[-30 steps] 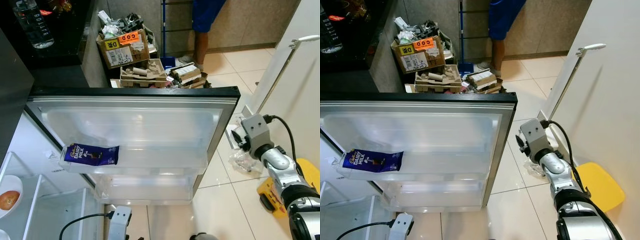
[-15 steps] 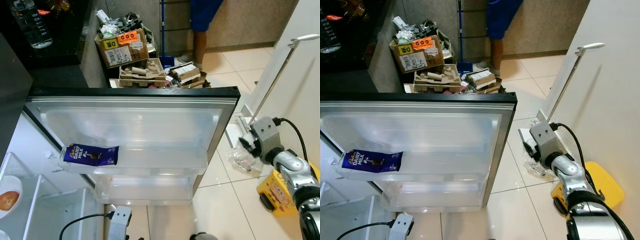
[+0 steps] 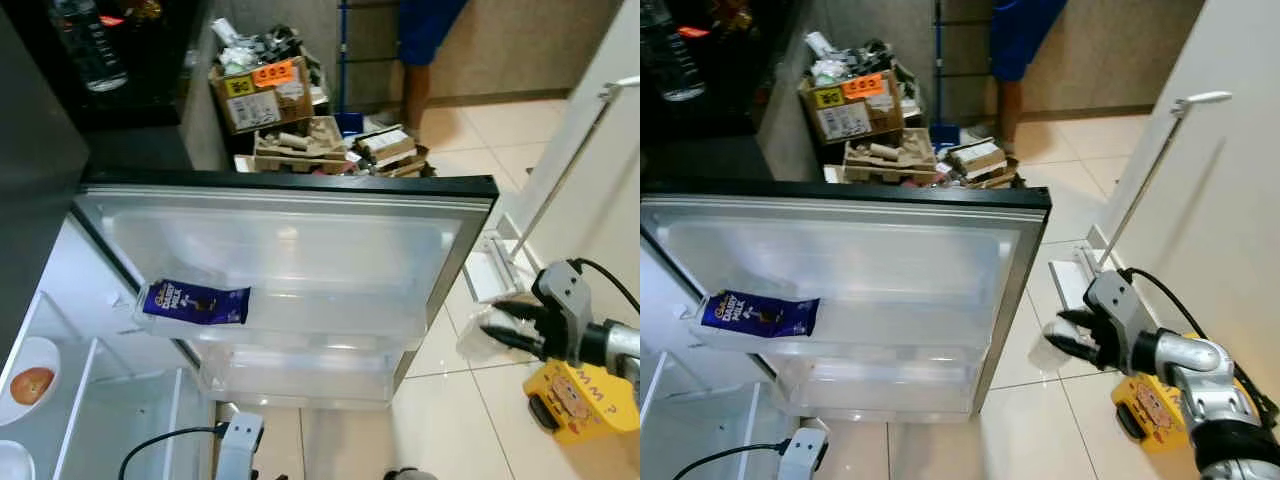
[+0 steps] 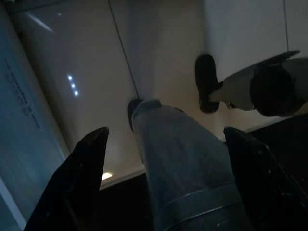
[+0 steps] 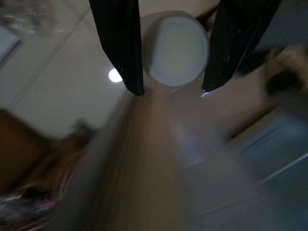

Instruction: Restocking fridge

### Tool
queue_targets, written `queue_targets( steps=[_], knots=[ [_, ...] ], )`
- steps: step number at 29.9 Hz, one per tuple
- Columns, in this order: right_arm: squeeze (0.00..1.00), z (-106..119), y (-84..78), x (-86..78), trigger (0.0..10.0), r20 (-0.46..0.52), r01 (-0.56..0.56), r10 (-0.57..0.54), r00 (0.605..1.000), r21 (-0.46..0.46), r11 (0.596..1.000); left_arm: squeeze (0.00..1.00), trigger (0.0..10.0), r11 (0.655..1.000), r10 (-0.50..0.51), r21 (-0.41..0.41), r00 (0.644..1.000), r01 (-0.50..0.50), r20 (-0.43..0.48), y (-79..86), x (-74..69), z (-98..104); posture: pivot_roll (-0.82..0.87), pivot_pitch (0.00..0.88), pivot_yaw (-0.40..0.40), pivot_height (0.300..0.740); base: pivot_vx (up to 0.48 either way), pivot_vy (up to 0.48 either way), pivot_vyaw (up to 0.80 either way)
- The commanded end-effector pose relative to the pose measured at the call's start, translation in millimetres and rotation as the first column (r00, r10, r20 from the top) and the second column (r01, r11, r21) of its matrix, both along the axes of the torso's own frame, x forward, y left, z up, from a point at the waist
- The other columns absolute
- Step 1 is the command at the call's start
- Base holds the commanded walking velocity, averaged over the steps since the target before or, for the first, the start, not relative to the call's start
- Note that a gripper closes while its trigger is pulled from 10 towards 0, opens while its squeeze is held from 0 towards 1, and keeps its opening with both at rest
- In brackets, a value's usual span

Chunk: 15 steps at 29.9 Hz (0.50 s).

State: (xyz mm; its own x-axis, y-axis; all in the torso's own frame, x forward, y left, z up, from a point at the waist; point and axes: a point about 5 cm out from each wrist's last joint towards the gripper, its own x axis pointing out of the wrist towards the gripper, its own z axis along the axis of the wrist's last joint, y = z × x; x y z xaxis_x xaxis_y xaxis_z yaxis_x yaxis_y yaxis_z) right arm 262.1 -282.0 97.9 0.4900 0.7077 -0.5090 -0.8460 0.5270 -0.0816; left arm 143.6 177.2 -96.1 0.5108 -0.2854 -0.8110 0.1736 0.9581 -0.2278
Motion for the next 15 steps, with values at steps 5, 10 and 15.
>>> queue_targets(
  steps=[5, 10, 15],
  knots=[
    [0.0, 7, 12.5, -8.9, 10.0, -0.033, -0.086, 0.088, 0.996, 0.047, 0.995, 0.0, 10.0, 0.999, 0.009, -0.046, 0.995, -0.004, 0.095, 13.4, 10.0, 9, -0.07, 0.08, -0.009, 0.74, 0.0, 0.0, 0.0],
    [0.0, 14, 19.6, -4.7, 10.0, -0.006, -0.095, 0.096, 0.995, 0.06, 0.994, 0.0, 10.0, 0.96, -0.09, -0.222, 0.941, 0.169, 0.327, 25.6, 38.4, 39, -0.05, 0.079, -0.015, 0.74, 0.0, 0.0, 0.0],
    [0.0, 27, 22.5, 1.4, 10.0, 0.019, -0.092, 0.091, 0.996, 0.056, 0.994, 0.0, 10.0, 0.761, -0.396, -0.332, 0.804, 0.557, 0.443, 34.4, 46.3, 69, -0.04, 0.077, -0.013, 0.74, 0.0, 0.0, 0.0]
  ],
)
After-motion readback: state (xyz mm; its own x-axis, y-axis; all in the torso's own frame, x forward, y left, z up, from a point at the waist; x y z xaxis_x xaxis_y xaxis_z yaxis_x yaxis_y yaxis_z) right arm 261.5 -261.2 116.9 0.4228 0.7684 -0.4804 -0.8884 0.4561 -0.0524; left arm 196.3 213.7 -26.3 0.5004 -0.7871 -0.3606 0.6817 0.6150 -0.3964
